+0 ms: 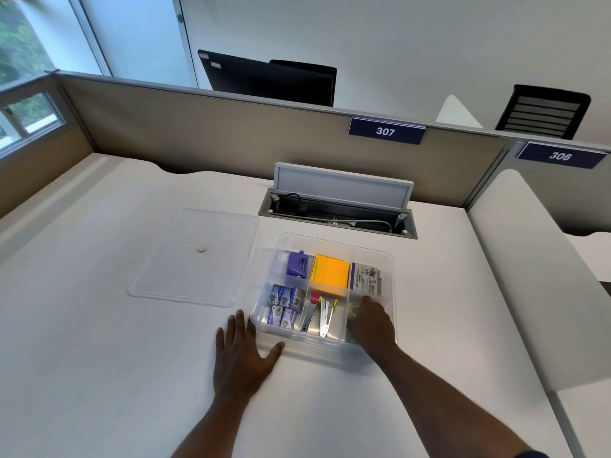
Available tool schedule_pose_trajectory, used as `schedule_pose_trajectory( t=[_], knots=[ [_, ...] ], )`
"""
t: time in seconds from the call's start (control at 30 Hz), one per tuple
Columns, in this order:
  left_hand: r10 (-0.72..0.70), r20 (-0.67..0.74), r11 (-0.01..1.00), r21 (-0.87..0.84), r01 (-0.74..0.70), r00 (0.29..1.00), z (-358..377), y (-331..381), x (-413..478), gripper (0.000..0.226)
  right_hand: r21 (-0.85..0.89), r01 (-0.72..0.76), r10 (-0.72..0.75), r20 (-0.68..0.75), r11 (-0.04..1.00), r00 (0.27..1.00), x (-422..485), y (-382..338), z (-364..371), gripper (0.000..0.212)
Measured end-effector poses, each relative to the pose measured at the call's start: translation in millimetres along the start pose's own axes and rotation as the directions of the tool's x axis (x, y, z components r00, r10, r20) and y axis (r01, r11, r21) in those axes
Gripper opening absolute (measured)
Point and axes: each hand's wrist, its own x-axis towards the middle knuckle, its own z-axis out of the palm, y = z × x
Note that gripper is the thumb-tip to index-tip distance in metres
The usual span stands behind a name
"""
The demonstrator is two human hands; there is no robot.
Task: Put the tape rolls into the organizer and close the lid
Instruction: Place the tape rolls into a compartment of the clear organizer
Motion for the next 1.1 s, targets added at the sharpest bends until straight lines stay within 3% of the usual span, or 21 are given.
schedule_pose_trajectory(
  t=[0.27, 0.63, 0.9, 1.1],
  knots=[
    [0.0, -0.007, 1.0, -0.004, 0.0, 1.0, 1, -1, 0, 0.092, 0.048, -0.072, 0.072, 0.011, 0.996, 0.997, 2, -2, -4, 0.041],
    [-0.002, 0.005, 1.0, -0.002, 0.002, 1.0, 3, -3, 1, 0.094, 0.013, -0.029, 0.029, 0.025, 0.999, 0.999, 0, -3, -6, 0.043],
    [-0.003, 0.006, 1.0, 0.003, 0.003, 1.0, 3, -2, 1, 0.094, 0.083, -0.061, 0.061, 0.007, 0.995, 0.998, 1, -6, -15, 0.041],
    [-0.003, 0.013, 1.0, 0.007, 0.003, 1.0, 3, -3, 1, 0.095, 0.002, -0.059, 0.059, 0.119, 0.998, 0.991, -14, -4, -7, 0.041]
  ],
)
